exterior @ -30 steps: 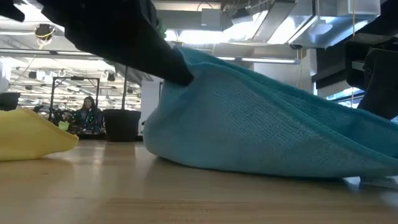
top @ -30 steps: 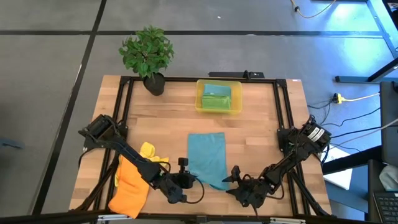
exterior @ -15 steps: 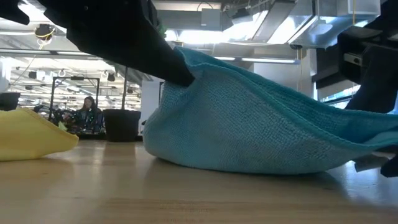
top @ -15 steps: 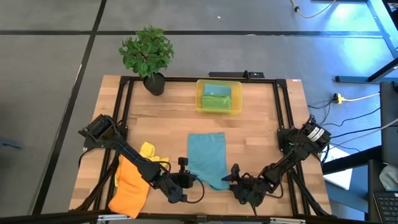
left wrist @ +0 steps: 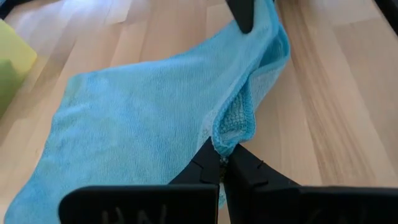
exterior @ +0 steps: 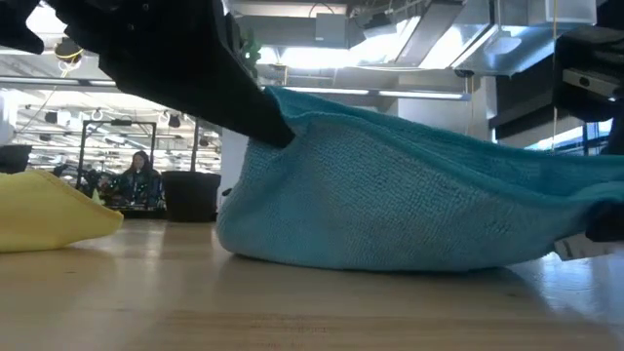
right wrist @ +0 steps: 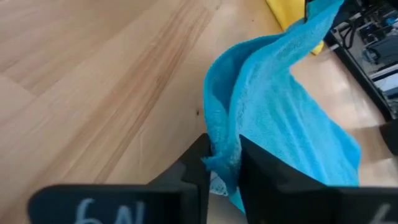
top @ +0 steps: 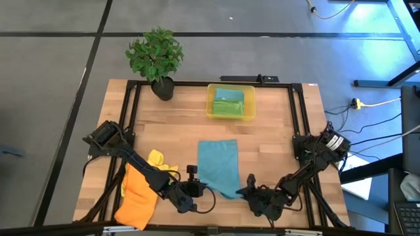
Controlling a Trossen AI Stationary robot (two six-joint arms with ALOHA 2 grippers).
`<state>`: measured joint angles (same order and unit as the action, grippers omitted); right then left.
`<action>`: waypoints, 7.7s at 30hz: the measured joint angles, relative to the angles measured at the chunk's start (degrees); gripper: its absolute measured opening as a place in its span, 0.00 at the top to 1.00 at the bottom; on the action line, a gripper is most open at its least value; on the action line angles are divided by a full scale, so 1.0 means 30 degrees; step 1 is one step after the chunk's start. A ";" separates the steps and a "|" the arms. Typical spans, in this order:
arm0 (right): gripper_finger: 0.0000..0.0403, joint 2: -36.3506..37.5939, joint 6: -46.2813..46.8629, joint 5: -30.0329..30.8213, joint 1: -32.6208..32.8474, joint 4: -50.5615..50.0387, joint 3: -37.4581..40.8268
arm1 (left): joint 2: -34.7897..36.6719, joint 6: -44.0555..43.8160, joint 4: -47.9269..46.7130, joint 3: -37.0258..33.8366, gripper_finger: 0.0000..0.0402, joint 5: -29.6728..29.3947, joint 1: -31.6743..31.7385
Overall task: Fold microfiber towels
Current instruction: Fold the blue microfiber towel
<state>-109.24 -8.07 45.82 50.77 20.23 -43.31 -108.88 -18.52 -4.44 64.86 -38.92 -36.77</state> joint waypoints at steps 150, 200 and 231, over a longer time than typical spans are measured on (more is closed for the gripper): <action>0.96 0.2728 0.8028 -0.4212 -1.3031 0.0175 0.3833 | 0.0903 0.0751 0.1234 -0.4532 0.99 0.6680 1.1377; 0.93 0.9290 0.2070 -0.5194 -0.7814 0.3208 0.3774 | 0.5078 0.2814 1.5138 -1.0052 0.99 0.2987 0.3562; 0.76 0.4674 0.0373 -0.7828 -0.8662 0.5888 0.3058 | 0.3636 0.3875 1.0610 -0.6900 0.98 0.4218 0.3002</action>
<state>-95.22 -6.95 22.33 24.79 37.89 -34.14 -97.97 -6.90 27.39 44.16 -26.26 -27.77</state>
